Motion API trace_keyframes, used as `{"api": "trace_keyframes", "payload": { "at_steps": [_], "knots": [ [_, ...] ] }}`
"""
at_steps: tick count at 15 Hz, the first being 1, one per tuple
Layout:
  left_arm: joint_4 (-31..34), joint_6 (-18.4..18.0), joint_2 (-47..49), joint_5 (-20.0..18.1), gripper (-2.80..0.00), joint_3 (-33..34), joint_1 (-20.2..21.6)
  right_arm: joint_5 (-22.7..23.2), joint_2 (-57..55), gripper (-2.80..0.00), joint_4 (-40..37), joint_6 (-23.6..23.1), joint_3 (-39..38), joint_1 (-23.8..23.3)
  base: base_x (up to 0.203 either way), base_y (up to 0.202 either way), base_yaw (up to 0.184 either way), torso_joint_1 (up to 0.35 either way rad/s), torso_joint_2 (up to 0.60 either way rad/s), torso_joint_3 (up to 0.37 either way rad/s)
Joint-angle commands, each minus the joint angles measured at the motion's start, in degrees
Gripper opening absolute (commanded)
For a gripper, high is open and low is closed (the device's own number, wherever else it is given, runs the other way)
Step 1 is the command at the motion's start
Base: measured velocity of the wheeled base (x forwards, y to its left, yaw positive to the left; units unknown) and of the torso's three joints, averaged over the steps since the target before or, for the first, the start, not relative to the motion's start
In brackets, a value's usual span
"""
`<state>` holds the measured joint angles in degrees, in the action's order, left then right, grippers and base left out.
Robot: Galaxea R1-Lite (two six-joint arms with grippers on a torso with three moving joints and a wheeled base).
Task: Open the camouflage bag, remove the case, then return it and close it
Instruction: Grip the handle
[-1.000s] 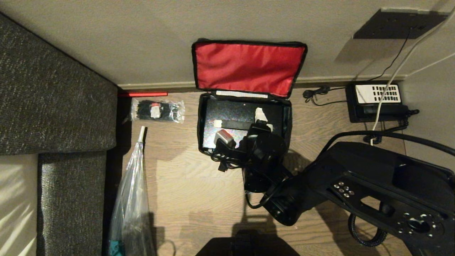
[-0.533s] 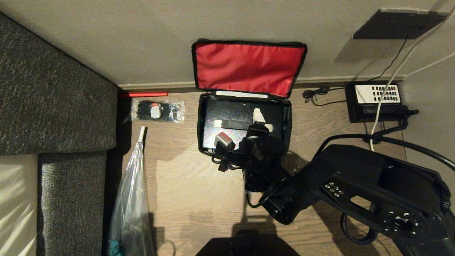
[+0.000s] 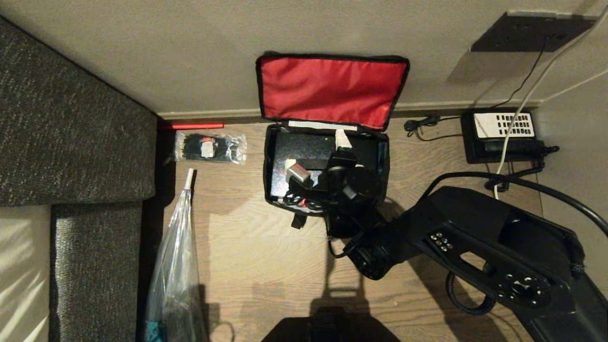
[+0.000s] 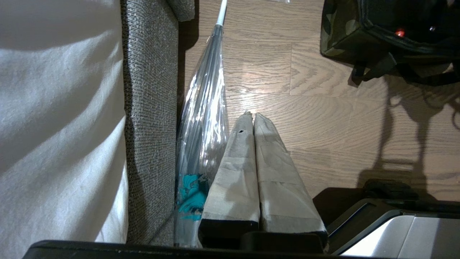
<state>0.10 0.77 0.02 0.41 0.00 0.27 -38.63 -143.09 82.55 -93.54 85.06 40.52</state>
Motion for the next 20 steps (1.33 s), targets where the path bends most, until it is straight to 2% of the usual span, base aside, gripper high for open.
{"api": "trace_keyframes", "payload": {
  "at_steps": [1, 3, 13, 14, 20],
  "knots": [
    [0.0, 0.0, -0.1, 0.0, -2.80, 0.2, 0.0, 0.0, -1.0, 0.00, 0.5, -1.1, 2.0, -0.7, 0.000, 0.000, 0.000, 0.000, 0.00, 0.000],
    [0.0, 0.1, -0.1, 0.0, -2.80, 0.2, 0.0, 0.5, -1.3, 0.00, 0.5, -3.0, 4.1, -1.4, 0.000, 0.000, 0.000, 0.000, 0.00, 0.000],
    [0.0, 0.0, -0.1, 0.0, -2.80, 0.2, 0.0, 1.5, -3.0, 0.00, 0.3, -3.1, 3.9, -1.8, 0.000, 0.000, 0.000, 0.000, 0.00, 0.000],
    [0.0, 0.1, -0.1, 0.0, -2.80, 0.2, 0.0, 1.5, -3.1, -2.80, 0.1, -3.2, 3.7, -1.8, 0.000, 0.000, 0.000, 0.000, 0.00, 0.000],
    [0.0, 0.1, -0.1, 0.0, -2.80, 0.2, 0.0, 1.1, -4.3, -2.80, 0.4, -2.6, 5.0, -1.8, 0.000, 0.000, 0.000, 0.000, 0.00, 0.000]
  ]
}}
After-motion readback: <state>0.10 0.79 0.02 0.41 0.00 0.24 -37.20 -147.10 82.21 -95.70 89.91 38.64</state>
